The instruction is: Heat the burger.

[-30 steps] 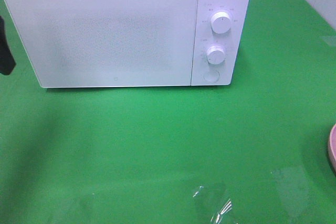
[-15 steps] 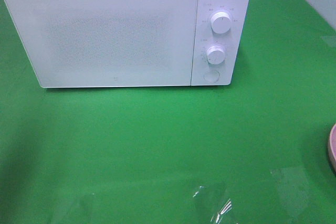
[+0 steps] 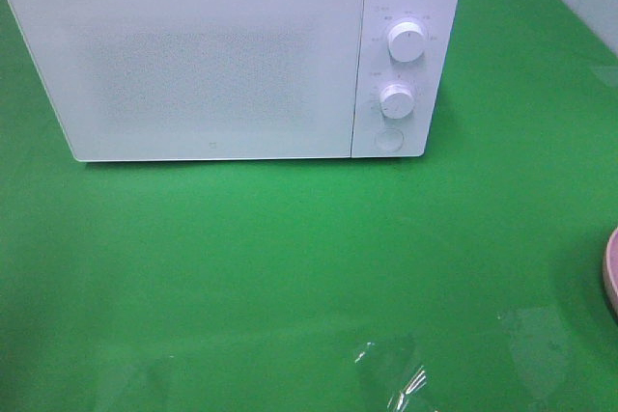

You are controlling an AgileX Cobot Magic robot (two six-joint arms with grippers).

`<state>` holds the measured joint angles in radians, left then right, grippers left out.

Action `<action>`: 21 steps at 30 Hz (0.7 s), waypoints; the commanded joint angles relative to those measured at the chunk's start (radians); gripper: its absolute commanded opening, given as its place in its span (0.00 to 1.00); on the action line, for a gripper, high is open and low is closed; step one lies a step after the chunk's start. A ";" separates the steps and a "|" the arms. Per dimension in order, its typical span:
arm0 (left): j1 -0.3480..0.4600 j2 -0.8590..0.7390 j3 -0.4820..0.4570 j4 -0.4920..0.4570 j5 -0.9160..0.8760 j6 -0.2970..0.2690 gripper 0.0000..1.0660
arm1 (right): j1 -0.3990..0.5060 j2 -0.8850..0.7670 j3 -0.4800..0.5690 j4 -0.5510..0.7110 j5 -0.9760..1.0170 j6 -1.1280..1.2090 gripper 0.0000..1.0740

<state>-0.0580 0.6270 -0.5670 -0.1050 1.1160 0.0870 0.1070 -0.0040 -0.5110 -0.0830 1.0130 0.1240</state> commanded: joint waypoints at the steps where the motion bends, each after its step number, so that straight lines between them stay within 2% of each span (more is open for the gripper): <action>1: 0.002 -0.080 0.040 0.021 -0.020 -0.001 0.94 | -0.008 -0.026 0.003 -0.002 -0.009 -0.012 0.71; 7: 0.002 -0.285 0.068 0.033 -0.074 -0.001 0.94 | -0.008 -0.026 0.003 -0.002 -0.009 -0.012 0.71; 21: 0.002 -0.539 0.068 0.044 -0.075 -0.001 0.94 | -0.008 -0.026 0.003 -0.002 -0.009 -0.012 0.71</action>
<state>-0.0580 0.1290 -0.5010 -0.0620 1.0530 0.0870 0.1070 -0.0040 -0.5110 -0.0830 1.0130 0.1240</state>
